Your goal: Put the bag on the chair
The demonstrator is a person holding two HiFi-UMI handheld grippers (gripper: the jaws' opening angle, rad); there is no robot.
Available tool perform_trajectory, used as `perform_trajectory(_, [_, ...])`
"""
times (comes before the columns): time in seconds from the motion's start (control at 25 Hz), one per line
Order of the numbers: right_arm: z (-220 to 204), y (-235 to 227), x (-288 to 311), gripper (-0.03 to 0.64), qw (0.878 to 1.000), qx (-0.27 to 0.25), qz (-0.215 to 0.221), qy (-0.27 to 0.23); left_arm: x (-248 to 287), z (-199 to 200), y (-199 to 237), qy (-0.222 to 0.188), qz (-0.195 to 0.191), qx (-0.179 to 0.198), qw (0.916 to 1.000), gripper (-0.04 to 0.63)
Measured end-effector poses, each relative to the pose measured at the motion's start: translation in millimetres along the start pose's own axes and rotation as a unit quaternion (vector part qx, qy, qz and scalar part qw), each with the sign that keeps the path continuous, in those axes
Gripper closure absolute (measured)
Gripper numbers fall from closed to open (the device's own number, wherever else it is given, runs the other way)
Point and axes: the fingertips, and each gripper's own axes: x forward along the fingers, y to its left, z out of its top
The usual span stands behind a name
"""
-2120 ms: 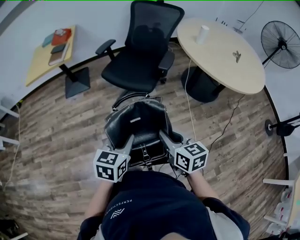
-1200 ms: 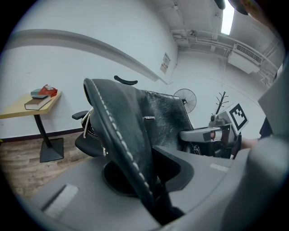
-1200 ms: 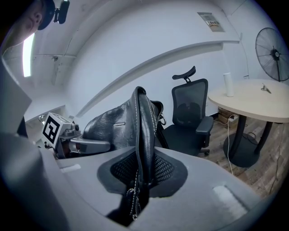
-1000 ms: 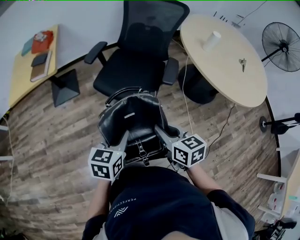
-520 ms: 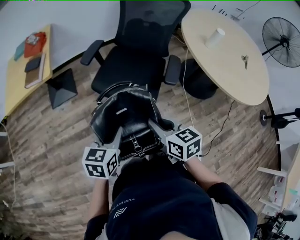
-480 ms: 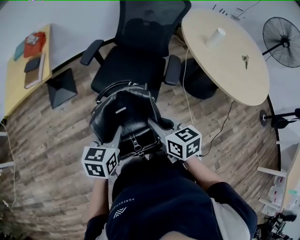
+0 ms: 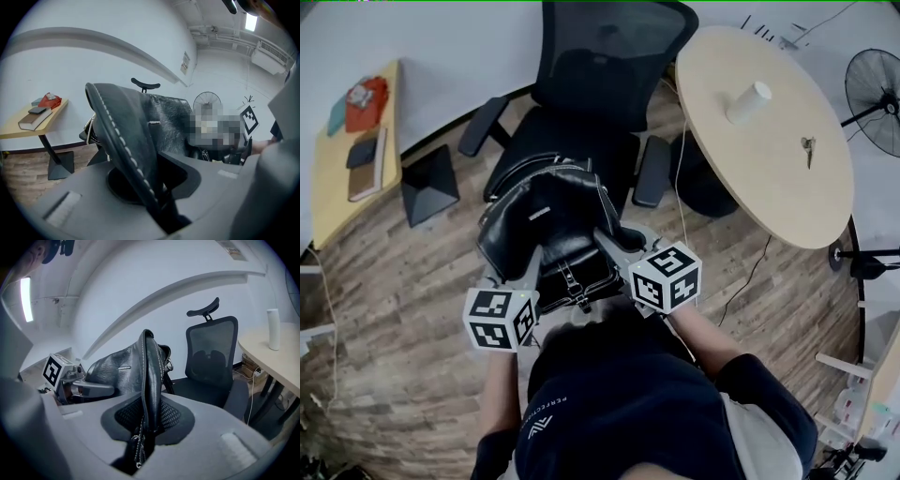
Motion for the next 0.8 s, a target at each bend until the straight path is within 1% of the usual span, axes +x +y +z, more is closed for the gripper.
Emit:
perform_trajectory(0.28, [42, -64, 25, 0.558, 1.000, -0.013, 0.005, 0.006, 64, 47, 8, 0.008, 0.010, -0.002, 0.9999, 0.509])
perform_trajectory(0.44, [62, -97, 36, 0.558, 1.000, -0.010, 0.002, 0.002, 98, 72, 11, 0.017, 0.014, 0.006, 0.9997, 0.508])
perform_trajectory(0.64, [79, -137, 53, 0.557, 1.000, -0.003, -0.001, -0.005, 138, 94, 18, 0.025, 0.019, 0.015, 0.9994, 0.509])
perform_trajectory(0.8, [89, -167, 68, 0.555, 1.000, 0.002, -0.016, -0.010, 172, 108, 26, 0.030, 0.022, 0.018, 0.9991, 0.505])
